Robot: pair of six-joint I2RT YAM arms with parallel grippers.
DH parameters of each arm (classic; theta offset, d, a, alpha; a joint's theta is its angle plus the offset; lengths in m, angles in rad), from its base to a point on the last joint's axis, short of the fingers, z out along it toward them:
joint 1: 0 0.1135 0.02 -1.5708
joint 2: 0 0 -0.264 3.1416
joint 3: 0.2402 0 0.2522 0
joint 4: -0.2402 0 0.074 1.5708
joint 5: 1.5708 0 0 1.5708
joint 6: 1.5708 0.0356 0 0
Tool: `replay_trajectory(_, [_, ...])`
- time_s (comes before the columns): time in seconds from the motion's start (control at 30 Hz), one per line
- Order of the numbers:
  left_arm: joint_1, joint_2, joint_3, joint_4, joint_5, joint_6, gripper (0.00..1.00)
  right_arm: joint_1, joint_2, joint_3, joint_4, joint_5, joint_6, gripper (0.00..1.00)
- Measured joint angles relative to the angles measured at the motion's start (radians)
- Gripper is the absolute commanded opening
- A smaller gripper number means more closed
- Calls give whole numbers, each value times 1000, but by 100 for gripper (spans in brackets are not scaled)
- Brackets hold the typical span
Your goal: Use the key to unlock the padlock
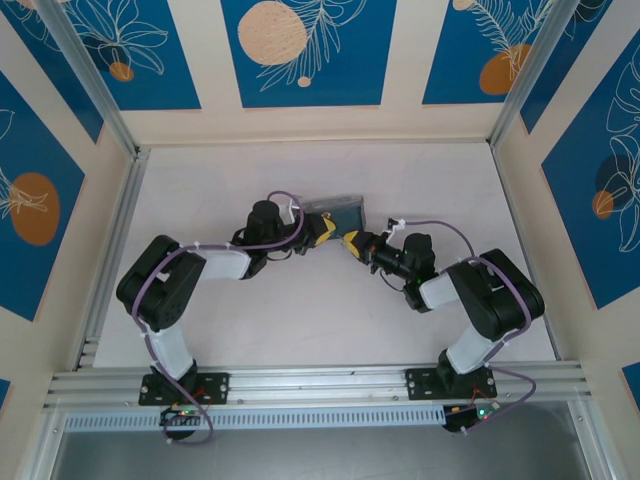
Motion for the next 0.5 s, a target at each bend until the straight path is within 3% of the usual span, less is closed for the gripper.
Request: replay_trajectory(0.5, [2,0,-1,3,0,-3,0,7,26,14,25,28,27,0])
